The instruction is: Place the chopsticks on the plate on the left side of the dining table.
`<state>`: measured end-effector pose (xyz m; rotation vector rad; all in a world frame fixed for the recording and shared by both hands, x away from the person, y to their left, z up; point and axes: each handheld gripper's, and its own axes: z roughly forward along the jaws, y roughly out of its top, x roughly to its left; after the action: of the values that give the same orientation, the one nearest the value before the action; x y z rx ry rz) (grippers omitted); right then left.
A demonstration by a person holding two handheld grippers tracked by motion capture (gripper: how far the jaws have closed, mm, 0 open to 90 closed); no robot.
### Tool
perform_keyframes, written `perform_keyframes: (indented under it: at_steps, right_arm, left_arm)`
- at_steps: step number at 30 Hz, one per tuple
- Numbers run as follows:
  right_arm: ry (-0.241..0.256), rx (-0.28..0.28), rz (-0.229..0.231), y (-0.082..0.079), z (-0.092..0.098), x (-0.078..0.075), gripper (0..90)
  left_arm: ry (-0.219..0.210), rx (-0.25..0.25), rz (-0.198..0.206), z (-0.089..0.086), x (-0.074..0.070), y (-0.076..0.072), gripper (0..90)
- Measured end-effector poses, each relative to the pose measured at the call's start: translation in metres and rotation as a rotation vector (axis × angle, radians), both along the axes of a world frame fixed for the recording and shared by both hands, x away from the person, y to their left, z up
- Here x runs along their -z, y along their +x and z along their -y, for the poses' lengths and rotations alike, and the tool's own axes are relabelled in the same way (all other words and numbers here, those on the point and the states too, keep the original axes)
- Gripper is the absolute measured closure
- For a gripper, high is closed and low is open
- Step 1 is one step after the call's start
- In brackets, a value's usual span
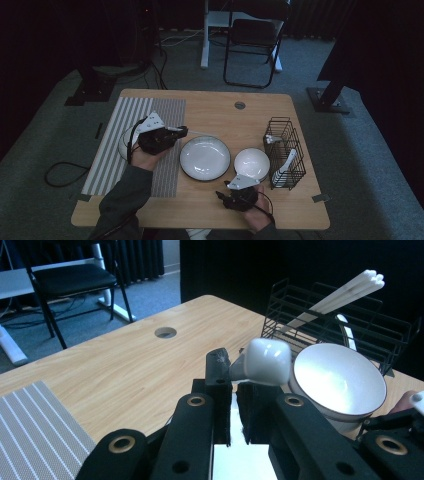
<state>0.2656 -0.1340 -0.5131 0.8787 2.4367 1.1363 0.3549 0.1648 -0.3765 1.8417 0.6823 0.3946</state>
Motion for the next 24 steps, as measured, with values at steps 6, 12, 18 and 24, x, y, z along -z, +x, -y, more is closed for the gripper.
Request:
perform_keyframes:
  at_steps: [6, 12, 18, 24]
  right_arm:
    - [0.004, -0.015, 0.021, -0.002, -0.002, -0.012, 50.3]
    - [0.002, -0.038, 0.061, -0.002, -0.006, -0.028, 50.4]
    - [-0.005, -0.064, 0.108, 0.000, -0.011, -0.046, 50.4]
    - [-0.019, -0.095, 0.146, 0.006, -0.019, -0.067, 50.8]
  left_arm:
    - [0.004, -0.002, -0.002, -0.004, 0.001, -0.001, 84.9]
    - [0.002, -0.006, 0.004, -0.007, 0.000, -0.003, 84.9]
    - [0.007, -0.013, 0.000, -0.012, 0.002, -0.004, 84.9]
    - [0.009, -0.013, -0.001, -0.014, 0.001, -0.007, 84.9]
